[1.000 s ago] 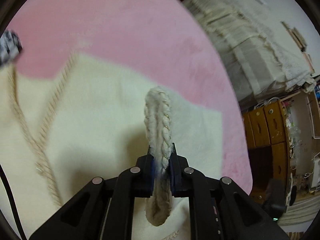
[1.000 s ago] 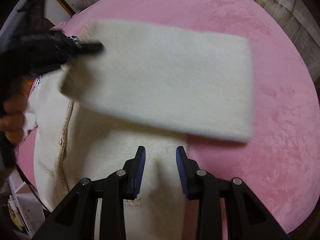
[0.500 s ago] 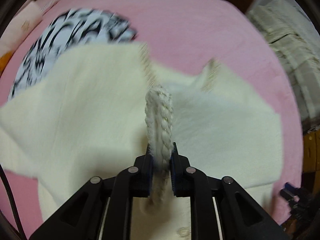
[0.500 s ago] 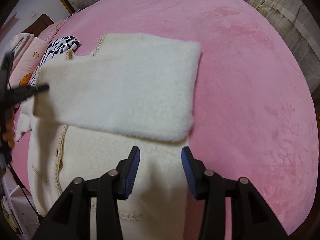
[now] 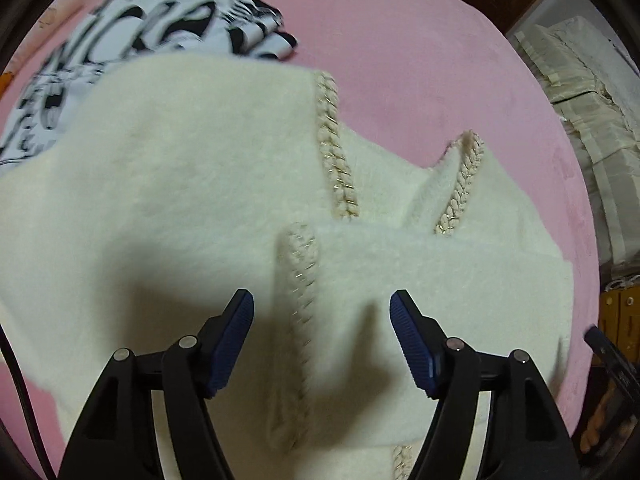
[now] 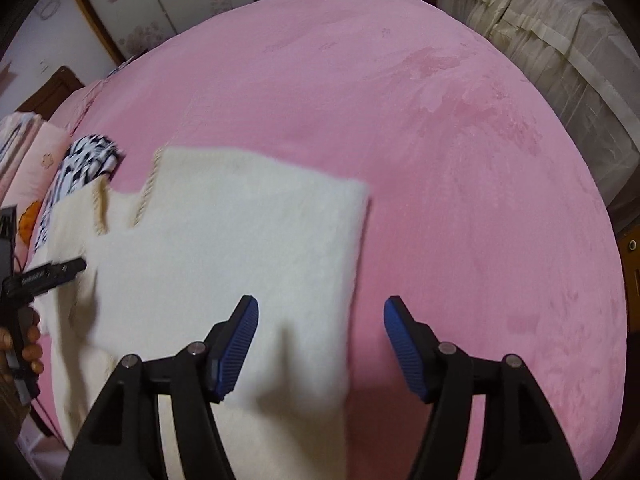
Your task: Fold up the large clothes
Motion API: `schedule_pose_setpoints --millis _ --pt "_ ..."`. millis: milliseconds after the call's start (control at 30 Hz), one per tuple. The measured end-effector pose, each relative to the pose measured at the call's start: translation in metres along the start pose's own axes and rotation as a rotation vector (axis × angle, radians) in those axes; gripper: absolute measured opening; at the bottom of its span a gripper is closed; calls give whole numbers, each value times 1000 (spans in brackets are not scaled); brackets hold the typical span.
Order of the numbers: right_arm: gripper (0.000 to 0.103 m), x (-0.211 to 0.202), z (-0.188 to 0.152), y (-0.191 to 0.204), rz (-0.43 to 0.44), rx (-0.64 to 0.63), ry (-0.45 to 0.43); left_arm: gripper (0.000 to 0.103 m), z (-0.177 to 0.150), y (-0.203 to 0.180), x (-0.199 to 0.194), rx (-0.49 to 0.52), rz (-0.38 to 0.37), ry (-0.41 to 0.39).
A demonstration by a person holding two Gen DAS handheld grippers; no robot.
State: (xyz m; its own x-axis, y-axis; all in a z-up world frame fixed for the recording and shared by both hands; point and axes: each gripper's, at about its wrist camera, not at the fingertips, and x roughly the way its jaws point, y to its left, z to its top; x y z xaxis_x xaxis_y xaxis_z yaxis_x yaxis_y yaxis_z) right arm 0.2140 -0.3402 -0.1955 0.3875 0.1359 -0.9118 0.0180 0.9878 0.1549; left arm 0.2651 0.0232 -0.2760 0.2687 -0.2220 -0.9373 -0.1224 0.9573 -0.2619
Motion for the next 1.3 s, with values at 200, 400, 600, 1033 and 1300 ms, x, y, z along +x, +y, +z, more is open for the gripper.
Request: schedule_pose_setpoints --millis 200,400,600,1033,1300 --pt "66 55 43 -15 -2 43 51 12 20 -1 28 43 16 53" --pt "17 67 54 -10 14 -5 65 12 39 -30 -6 132 13 -65" --pt "29 75 42 -7 -103 -5 37 16 46 -29 43 175 125 20" --pt "33 -3 2 103 73 -187 -135 50 5 -75 -33 186 123 -134" --pt "28 54 -37 131 70 -239 51 53 -37 -91 31 203 220 -24"
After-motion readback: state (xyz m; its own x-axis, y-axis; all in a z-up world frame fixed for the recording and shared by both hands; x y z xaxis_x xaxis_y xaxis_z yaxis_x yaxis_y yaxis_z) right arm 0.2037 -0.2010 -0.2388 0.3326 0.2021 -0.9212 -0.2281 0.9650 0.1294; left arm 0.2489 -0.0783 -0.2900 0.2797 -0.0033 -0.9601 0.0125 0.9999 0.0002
